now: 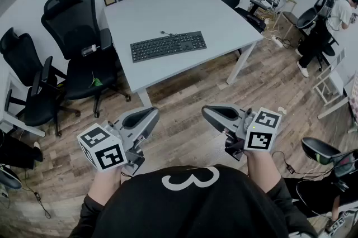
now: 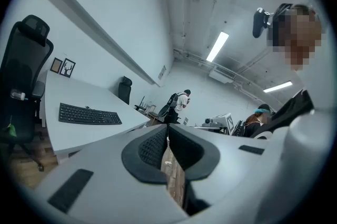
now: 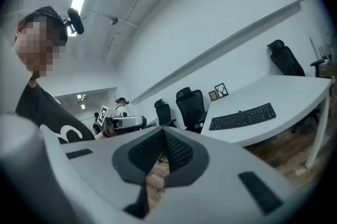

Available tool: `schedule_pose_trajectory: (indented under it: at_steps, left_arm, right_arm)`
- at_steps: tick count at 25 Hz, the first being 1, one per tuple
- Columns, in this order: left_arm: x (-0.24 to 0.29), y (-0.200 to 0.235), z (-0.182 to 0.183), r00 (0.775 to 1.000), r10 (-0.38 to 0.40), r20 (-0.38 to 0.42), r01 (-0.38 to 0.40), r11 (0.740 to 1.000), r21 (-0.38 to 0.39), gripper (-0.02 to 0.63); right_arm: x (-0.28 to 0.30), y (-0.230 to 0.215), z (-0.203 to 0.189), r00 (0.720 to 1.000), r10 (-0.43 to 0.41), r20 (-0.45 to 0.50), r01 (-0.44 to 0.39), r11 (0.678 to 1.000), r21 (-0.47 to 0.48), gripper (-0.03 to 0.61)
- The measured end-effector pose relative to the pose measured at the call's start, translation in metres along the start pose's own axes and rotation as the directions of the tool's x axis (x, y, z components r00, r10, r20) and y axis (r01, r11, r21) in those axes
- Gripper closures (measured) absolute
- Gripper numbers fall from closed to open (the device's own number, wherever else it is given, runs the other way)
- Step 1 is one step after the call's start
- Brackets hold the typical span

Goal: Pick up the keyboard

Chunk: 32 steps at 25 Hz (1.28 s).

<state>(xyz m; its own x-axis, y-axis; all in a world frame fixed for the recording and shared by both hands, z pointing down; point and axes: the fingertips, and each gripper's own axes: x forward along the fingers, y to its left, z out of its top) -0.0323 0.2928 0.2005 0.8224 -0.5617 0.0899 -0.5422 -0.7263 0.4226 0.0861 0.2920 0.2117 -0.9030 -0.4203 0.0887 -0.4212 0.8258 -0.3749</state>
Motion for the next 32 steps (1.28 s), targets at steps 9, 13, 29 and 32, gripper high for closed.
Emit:
schedule_pose_trajectory:
  at_steps: [9,13,29,32]
  left_arm:
    - [-0.003,0.004,-0.001,1.0,-0.003,0.0,0.003,1.0,-0.013,0.592]
    - [-0.003,0.01,-0.003,0.999,-0.034,-0.002,0.034,0.999,-0.038,0.592]
    - [-0.007,0.045,0.004,0.998,-0.059,0.026,0.061,0.994,-0.094,0.592]
    - [0.004,0.067,0.005,1.0,-0.018,0.007,0.019,0.992,-0.122,0.592]
  right_arm:
    - [0.001,0.006,-0.001,1.0,-0.003,-0.009,0.003,1.0,-0.014,0.57]
    - [0.005,0.005,-0.004,1.0,-0.022,-0.008,0.022,1.0,0.004,0.569]
    - [0.045,-0.024,-0.007,0.998,0.023,-0.057,-0.02,0.998,0.061,0.569]
    - [0.059,-0.044,-0.002,0.997,0.048,-0.066,-0.043,0.996,0.077,0.569]
